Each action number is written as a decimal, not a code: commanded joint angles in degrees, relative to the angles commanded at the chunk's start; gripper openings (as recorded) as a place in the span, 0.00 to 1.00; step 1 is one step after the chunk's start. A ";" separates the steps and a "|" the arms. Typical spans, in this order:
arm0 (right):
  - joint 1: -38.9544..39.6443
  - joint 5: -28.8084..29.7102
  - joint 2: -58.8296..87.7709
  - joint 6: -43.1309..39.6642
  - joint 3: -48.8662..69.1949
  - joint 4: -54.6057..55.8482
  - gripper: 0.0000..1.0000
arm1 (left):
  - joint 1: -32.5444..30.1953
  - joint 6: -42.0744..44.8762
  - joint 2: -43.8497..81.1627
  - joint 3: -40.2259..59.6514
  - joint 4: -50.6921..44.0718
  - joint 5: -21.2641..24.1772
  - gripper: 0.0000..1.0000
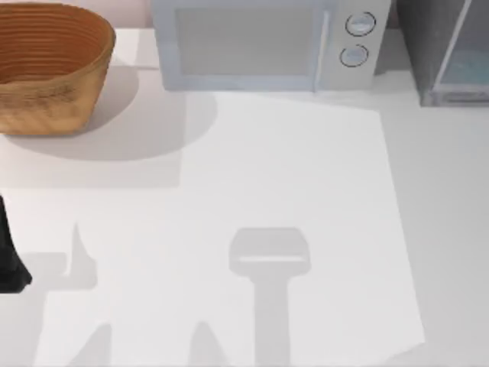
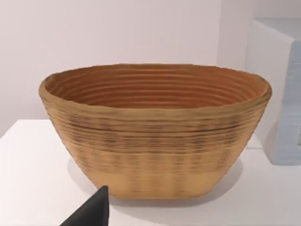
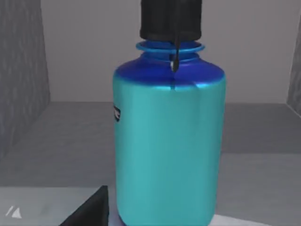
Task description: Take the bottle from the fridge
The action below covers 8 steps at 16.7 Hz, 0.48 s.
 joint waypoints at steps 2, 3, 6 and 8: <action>2.68 2.87 3.03 -0.06 6.25 -3.38 1.00 | 0.00 0.00 0.00 0.00 0.00 0.00 1.00; 3.80 4.05 4.16 -0.10 8.50 -4.81 1.00 | 0.00 0.00 0.00 0.00 0.00 0.00 1.00; 5.52 5.87 5.63 -0.15 11.53 -7.06 1.00 | 0.00 0.00 0.00 0.00 0.00 0.00 1.00; 5.52 5.87 5.63 -0.15 11.53 -7.06 1.00 | 0.00 0.00 0.00 0.00 0.00 0.00 1.00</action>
